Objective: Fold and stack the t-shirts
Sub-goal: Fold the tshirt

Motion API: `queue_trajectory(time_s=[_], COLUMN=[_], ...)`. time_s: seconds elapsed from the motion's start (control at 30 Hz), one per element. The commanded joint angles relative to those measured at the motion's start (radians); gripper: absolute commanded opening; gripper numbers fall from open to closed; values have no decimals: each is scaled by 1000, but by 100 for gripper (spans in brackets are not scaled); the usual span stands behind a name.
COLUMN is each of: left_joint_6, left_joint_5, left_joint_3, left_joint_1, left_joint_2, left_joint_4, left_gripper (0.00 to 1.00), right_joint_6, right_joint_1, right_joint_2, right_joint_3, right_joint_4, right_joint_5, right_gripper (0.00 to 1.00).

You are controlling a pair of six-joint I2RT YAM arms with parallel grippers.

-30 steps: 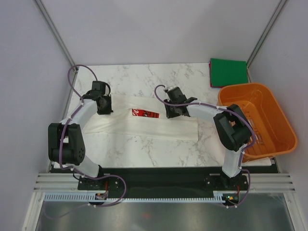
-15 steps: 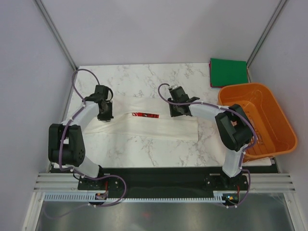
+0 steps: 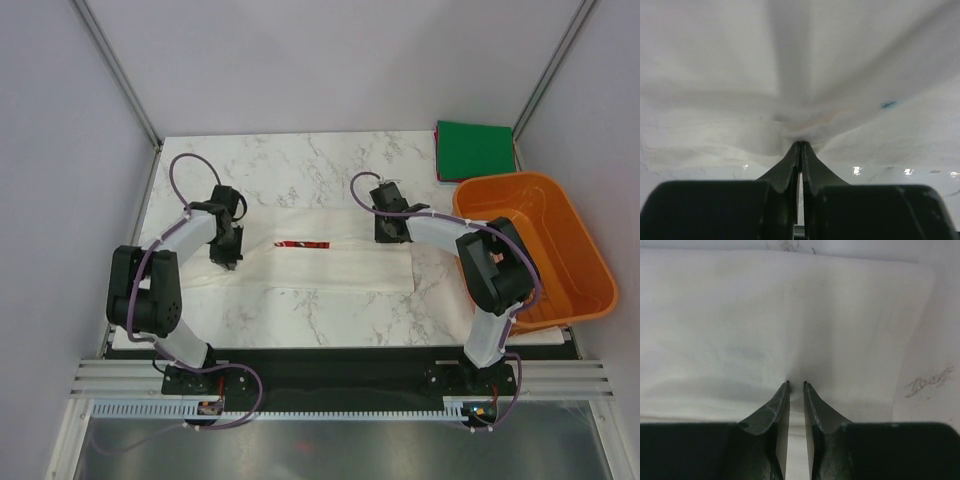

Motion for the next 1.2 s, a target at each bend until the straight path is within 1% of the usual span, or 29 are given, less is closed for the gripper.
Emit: queue_trajectory(time_s=[0.0,0.13,0.27,0.37,0.4,0.47,0.5,0.53,0.67,0.77,0.97,1.0,1.03,1.17], left_joint_6=[-26,-46,-64,-73,-76,-86,-92,-95,-107,-125,-164,-170,-179,-193], left_joint_5=[12,3,-41,-60,-63,-72,-78,-89,-120,-115,-127,-115,-75,-11], left_joint_3=[19,21,25,28,28,30,31,34,76,100,172,186,239,292], left_joint_1=[-13,-24,-27,-27,-27,-26,-27,-27,-27,-27,-21,-16,9,40], left_joint_2=[51,94,96,99,97,90,77,71,39,30,51,54,63,77], left_joint_4=[-69,-83,-92,-98,-98,-101,-112,-115,-132,-129,-118,-120,-112,-112], left_gripper=[8,4,4,11,18,26,34,38,47,50,51,52,53,54], right_joint_6=[43,60,65,56,47,37,34,36,40,42,42,40,43,39], right_joint_1=[-35,-49,-52,-61,-61,-64,-64,-64,-66,-67,-72,-72,-73,-75], right_joint_2=[-58,-55,-91,-147,-167,-187,-190,-191,-193,-176,-162,-165,-167,-153], right_joint_3=[-37,-77,-82,-68,-62,-47,-45,-48,-90,-128,-160,-165,-171,-168], right_joint_4=[-30,-30,-50,-69,-77,-89,-99,-100,-94,-74,-56,-56,-54,-54], right_joint_5=[62,69,93,113,115,115,109,101,102,116,162,164,158,168], right_gripper=[23,19,18,18,18,17,17,17,15,14,12,12,11,11])
